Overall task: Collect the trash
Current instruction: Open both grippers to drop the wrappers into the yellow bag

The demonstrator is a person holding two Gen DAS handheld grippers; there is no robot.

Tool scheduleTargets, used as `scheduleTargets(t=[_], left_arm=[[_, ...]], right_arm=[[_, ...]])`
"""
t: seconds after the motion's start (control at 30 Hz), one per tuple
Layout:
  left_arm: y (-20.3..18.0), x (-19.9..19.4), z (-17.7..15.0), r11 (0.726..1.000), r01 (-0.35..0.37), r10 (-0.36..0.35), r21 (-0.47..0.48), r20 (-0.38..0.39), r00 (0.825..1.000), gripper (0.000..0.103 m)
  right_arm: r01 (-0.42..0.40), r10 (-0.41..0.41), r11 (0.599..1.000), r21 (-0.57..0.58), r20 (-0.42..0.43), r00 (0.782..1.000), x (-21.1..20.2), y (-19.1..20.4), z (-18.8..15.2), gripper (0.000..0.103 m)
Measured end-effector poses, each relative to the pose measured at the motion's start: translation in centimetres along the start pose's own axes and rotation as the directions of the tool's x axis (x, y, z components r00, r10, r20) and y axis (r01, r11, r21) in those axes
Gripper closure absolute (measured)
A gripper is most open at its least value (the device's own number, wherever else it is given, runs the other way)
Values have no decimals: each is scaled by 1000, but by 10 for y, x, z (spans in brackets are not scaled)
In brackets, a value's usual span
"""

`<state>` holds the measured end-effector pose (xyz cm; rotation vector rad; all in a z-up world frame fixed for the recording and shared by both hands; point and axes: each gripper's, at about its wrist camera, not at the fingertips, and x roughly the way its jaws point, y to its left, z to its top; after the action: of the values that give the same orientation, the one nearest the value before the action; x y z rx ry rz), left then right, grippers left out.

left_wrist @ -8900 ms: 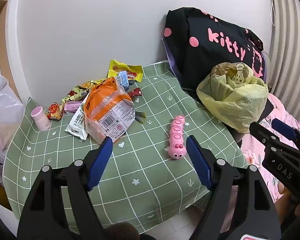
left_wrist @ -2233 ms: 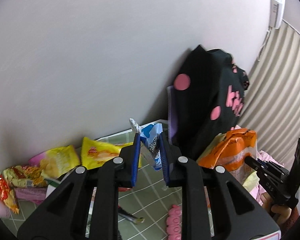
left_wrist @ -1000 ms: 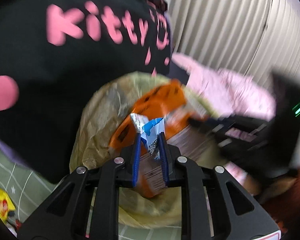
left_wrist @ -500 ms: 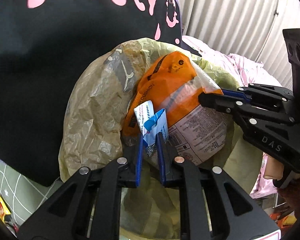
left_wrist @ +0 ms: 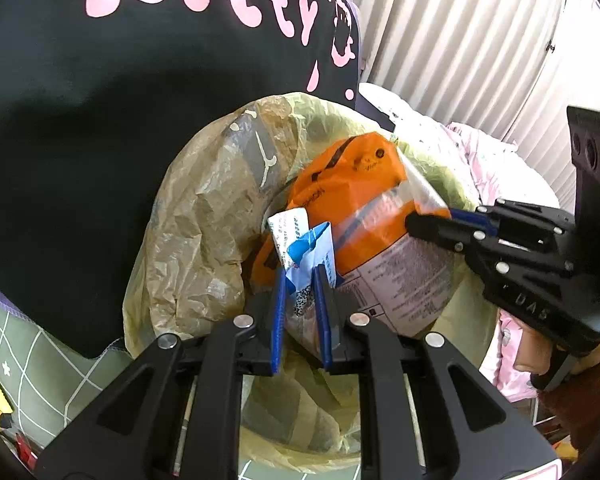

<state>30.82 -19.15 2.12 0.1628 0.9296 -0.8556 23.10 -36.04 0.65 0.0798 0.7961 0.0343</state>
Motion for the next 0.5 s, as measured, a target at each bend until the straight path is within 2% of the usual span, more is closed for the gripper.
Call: scheduleTargets(t=[0.1, 0.3, 0.37, 0.5], left_arm=[[2, -4, -1, 1000, 24, -24, -17, 5, 1000, 88], [-1, -15, -2, 999, 38, -37, -26, 36, 999, 82], [-3, -19, -4, 999, 38, -37, -26, 48, 998, 76], [-7, -33, -11, 1000, 19, -17, -19, 77, 997, 69]], right_arm=[[4, -4, 1000, 8, -8, 1000, 2, 1, -2, 93], [63, -63, 998, 16, 21, 998, -5, 3, -2, 92], [72, -72, 997, 13, 28, 997, -7, 3, -1, 83], [88, -88, 996, 13, 27, 996, -11, 4, -3, 77]])
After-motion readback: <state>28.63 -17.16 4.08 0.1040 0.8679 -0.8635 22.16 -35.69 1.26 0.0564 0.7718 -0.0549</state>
